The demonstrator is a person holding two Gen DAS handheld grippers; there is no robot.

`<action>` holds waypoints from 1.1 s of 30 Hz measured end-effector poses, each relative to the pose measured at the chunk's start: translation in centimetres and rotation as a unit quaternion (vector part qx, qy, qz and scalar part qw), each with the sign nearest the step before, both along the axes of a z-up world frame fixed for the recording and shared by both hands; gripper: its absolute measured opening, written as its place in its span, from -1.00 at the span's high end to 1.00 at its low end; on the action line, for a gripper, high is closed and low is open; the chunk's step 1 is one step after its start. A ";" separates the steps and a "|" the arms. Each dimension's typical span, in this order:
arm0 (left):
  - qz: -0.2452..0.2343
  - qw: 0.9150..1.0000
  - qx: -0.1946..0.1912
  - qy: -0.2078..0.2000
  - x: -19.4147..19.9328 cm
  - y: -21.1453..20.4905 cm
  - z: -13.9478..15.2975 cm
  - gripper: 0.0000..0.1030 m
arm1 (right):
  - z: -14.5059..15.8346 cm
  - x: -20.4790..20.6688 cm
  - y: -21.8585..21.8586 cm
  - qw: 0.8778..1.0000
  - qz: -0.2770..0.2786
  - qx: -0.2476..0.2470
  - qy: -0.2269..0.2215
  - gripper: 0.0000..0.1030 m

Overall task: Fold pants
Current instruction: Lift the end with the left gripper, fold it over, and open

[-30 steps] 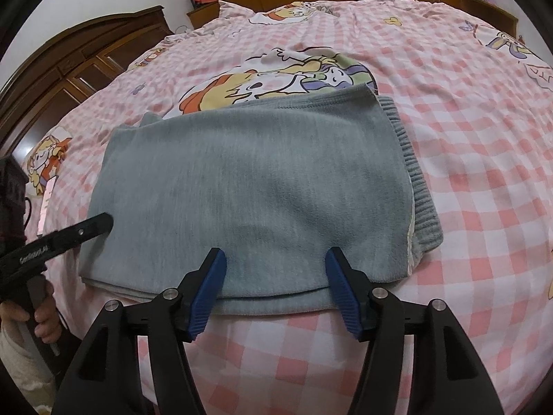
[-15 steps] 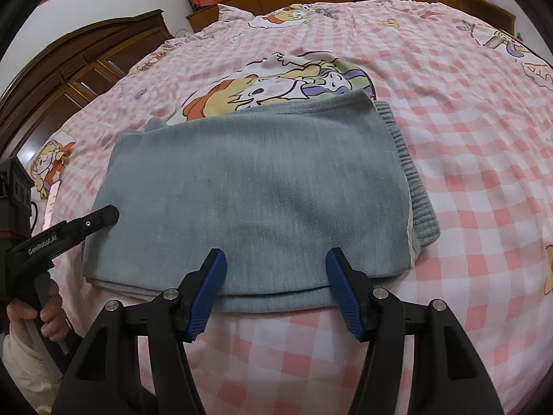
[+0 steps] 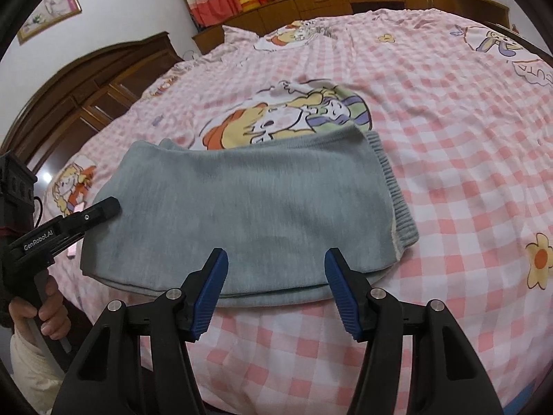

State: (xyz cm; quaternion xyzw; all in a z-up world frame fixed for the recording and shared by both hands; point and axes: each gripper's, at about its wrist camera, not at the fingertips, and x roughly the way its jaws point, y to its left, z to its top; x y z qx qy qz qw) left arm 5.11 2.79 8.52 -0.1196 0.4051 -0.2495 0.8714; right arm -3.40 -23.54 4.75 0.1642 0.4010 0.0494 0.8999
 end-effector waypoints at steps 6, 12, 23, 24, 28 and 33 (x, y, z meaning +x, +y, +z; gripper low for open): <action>-0.019 0.999 0.026 -0.016 -0.8 -2.1 2.2 0.73 | 0.6 -0.8 -1.4 1.000 -0.011 0.011 -0.013 -0.17; -0.044 0.997 0.046 -0.032 -1.4 -4.7 4.3 0.73 | 0.9 -1.5 -2.5 0.999 -0.021 0.021 -0.026 -0.17; -0.130 0.986 0.093 -0.042 -0.7 -15.7 5.6 0.73 | 0.7 -3.2 -6.3 0.997 -0.062 0.035 -0.039 -0.17; -0.138 0.985 0.095 -0.037 -0.5 -17.0 5.2 0.73 | 0.6 -3.3 -6.7 0.996 -0.065 0.037 -0.038 -0.17; -0.160 0.982 0.100 -0.016 0.2 -20.9 3.4 0.74 | -0.1 -3.6 -8.3 0.995 -0.080 0.045 -0.036 -0.17; -0.182 0.976 0.115 0.001 0.9 -25.3 1.1 0.74 | -1.2 -3.7 -9.9 0.993 -0.095 0.059 -0.026 -0.17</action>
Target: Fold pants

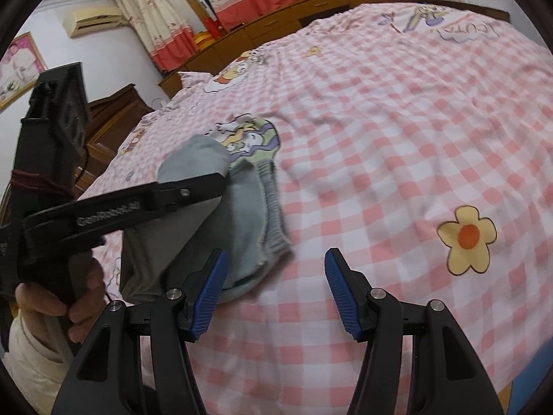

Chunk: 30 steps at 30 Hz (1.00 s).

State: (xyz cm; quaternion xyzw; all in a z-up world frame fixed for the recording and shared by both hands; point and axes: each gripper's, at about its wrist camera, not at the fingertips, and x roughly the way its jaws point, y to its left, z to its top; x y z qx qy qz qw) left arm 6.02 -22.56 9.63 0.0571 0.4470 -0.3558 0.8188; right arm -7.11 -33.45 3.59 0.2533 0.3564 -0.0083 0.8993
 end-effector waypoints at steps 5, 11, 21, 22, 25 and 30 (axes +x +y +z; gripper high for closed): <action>-0.027 0.999 0.000 0.032 0.3 -2.8 -2.2 0.74 | -0.7 0.0 -0.8 1.000 -0.005 0.013 0.006 -0.17; -0.028 0.999 0.030 0.011 -1.1 -2.9 -2.2 0.27 | -0.7 0.2 -0.3 1.000 0.002 0.011 0.006 -0.17; 0.064 0.997 0.041 -0.025 -1.1 5.1 0.5 -0.36 | 0.8 2.3 2.8 0.999 0.048 -0.008 0.000 -0.17; 0.074 0.996 0.040 -0.021 -1.0 6.0 0.5 -0.38 | 1.0 2.5 3.0 0.999 0.054 -0.008 -0.002 -0.17; 0.103 0.993 0.049 -0.013 -0.8 8.5 0.0 -0.47 | 1.5 4.0 3.7 0.997 0.076 -0.004 -0.006 -0.17; 0.144 0.987 0.065 -0.001 -0.7 11.7 -1.6 -0.67 | 1.3 7.1 4.3 0.995 0.102 0.006 0.005 -0.17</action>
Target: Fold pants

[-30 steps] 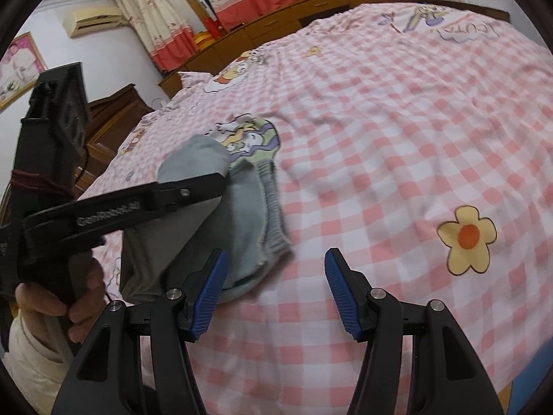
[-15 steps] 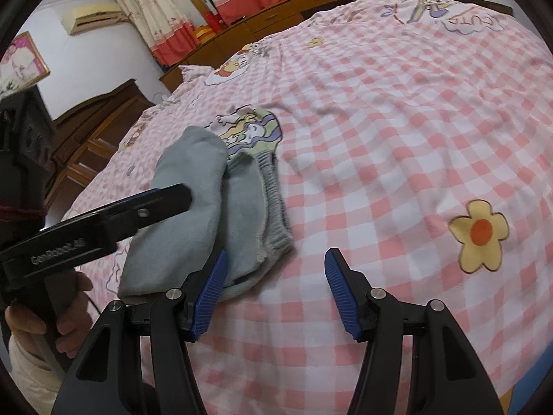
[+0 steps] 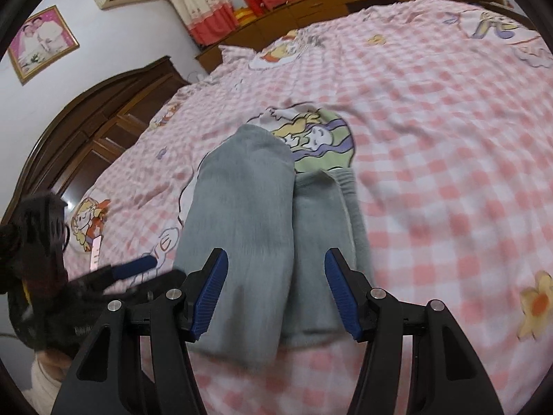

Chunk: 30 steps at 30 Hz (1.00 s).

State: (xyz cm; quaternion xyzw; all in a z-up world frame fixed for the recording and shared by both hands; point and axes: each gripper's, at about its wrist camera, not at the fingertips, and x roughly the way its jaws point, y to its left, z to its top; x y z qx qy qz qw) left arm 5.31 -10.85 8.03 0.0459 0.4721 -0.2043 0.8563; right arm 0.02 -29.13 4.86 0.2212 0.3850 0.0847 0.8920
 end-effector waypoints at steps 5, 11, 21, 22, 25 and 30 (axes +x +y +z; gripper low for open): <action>0.021 0.999 -0.018 0.018 0.3 1.6 -1.9 -0.75 | -1.5 3.0 0.9 0.999 0.029 0.023 0.034 -0.17; 0.030 0.998 -0.053 0.018 0.1 2.1 -2.7 -0.76 | -2.4 4.6 2.0 0.998 0.043 0.013 0.043 0.56; 0.029 0.997 -0.074 -0.016 -0.2 2.8 -0.3 -0.76 | 3.4 1.8 -1.6 0.999 0.021 -0.035 -0.034 0.81; 0.027 0.997 -0.076 -0.020 -0.2 2.7 0.0 -0.76 | 3.0 2.0 -2.0 0.999 0.016 -0.042 -0.023 0.81; 0.016 0.996 -0.081 -0.020 0.3 1.6 0.1 -0.76 | 0.7 2.9 -2.9 0.999 0.005 -0.041 0.014 0.80; -0.009 0.998 -0.051 -0.020 1.3 -1.5 -1.7 -0.76 | -3.6 3.8 -4.2 0.997 -0.028 -0.049 0.044 0.40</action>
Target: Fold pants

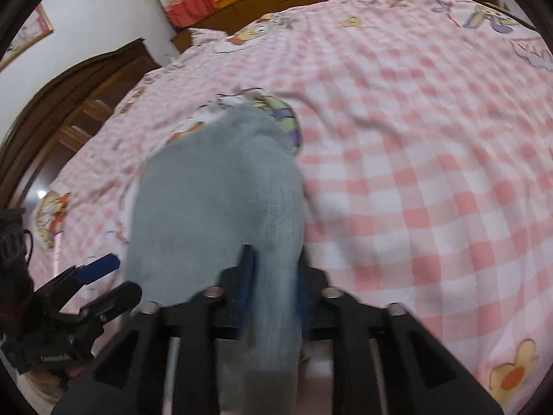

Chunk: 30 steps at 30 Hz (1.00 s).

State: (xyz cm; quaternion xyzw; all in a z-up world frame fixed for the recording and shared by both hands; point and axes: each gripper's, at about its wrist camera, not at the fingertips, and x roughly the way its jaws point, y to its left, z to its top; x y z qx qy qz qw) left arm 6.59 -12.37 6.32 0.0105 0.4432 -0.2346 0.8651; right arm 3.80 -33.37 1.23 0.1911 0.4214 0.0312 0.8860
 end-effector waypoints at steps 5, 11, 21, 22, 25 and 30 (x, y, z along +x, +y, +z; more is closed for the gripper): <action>0.005 1.000 0.022 0.014 0.9 -0.7 -3.2 -0.88 | -0.6 -0.7 -1.6 0.999 -0.022 0.030 0.004 0.08; 0.014 0.999 -0.010 0.046 1.1 0.3 -2.7 -0.71 | 0.3 -2.3 -1.7 0.996 -0.017 0.085 0.007 0.08; -0.015 0.997 -0.053 0.060 1.7 -1.4 -3.1 -0.48 | -1.6 -1.1 0.4 0.997 0.019 0.081 -0.001 0.18; -0.019 0.996 -0.056 0.060 1.8 -1.6 -3.1 -0.47 | -1.4 -1.2 0.5 0.997 0.017 0.076 -0.007 0.26; -0.029 0.995 -0.070 0.065 2.4 -2.2 -2.8 -0.15 | -0.9 -2.0 0.7 0.997 0.011 0.071 -0.028 0.44; -0.024 0.994 -0.092 0.055 2.2 -1.7 -1.7 0.28 | 0.5 -2.9 1.5 0.995 0.006 0.083 -0.054 0.51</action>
